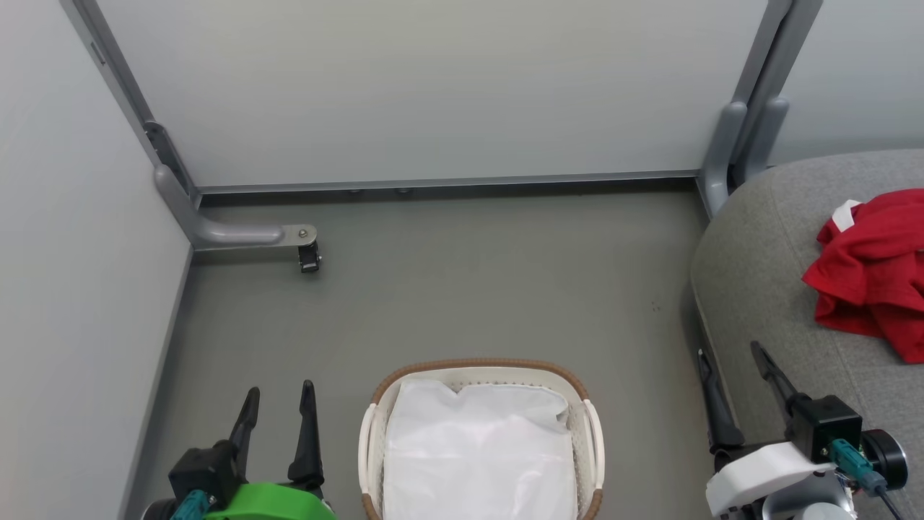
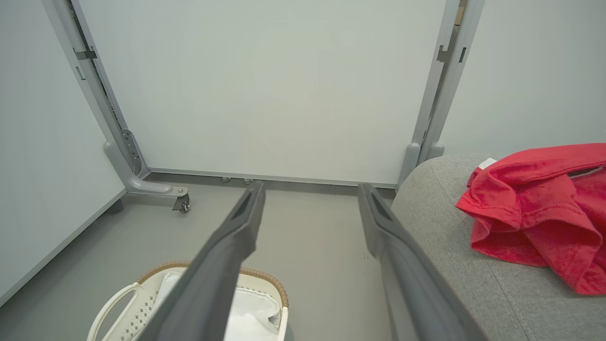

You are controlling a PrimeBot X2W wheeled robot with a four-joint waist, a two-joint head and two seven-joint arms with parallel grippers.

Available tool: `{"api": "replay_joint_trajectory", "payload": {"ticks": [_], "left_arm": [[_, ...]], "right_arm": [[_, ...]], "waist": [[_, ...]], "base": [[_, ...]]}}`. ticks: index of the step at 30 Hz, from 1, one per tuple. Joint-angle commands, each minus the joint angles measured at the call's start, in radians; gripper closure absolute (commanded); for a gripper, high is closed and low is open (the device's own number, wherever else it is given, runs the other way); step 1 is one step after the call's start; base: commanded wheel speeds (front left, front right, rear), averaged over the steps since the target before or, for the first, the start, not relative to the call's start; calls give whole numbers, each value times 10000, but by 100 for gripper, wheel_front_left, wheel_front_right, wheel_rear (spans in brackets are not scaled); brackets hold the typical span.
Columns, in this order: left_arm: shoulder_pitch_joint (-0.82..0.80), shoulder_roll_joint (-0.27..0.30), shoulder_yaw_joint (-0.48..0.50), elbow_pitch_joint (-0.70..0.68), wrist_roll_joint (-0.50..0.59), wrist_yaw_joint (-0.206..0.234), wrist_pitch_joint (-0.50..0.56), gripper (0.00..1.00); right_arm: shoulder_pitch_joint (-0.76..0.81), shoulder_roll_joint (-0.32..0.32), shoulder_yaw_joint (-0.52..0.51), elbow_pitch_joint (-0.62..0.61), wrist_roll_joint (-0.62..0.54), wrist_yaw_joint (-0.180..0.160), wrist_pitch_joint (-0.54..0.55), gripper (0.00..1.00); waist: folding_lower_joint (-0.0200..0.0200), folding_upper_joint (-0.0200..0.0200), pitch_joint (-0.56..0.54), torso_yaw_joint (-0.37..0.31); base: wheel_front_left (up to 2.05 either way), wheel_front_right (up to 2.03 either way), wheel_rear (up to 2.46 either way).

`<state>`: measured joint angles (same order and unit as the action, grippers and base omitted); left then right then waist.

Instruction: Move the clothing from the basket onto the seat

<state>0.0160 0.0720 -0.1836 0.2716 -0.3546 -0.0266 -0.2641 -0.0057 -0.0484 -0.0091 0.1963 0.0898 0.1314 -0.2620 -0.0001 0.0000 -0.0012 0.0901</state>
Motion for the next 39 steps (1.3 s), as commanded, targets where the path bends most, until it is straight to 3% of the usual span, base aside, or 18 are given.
{"api": "replay_joint_trajectory", "payload": {"ticks": [1, 6, 7, 11, 39], "left_arm": [[124, -49, 71, 67, 92, -62, -2, 0], [94, -91, 105, 131, 81, -172, -4, 0], [0, -73, 90, 149, 22, -149, 1, 100], [9, -85, 58, 500, -13, -147, 9, 100], [-470, -125, 1071, 225, -4312, -466, 1303, 100]], "right_arm": [[81, -40, 6, 33, 84, -14, -42, 0], [112, -40, 25, 46, 169, -14, -42, 0], [0, 0, 20, 33, 103, 0, 0, 100], [20, 75, 19, 384, 120, 0, 30, 100], [-380, 35, -354, 395, 5284, -3, 1308, 100]], "waist": [[1, 0, -8, 11], [1, 0, -53, 27], [1, 0, -53, 26], [1, 0, -55, 25], [1, 0, -34, -181]], "base": [[0, 0, 0], [0, 0, 0], [0, 0, 0], [0, 0, 0], [0, 0, 0]]}}
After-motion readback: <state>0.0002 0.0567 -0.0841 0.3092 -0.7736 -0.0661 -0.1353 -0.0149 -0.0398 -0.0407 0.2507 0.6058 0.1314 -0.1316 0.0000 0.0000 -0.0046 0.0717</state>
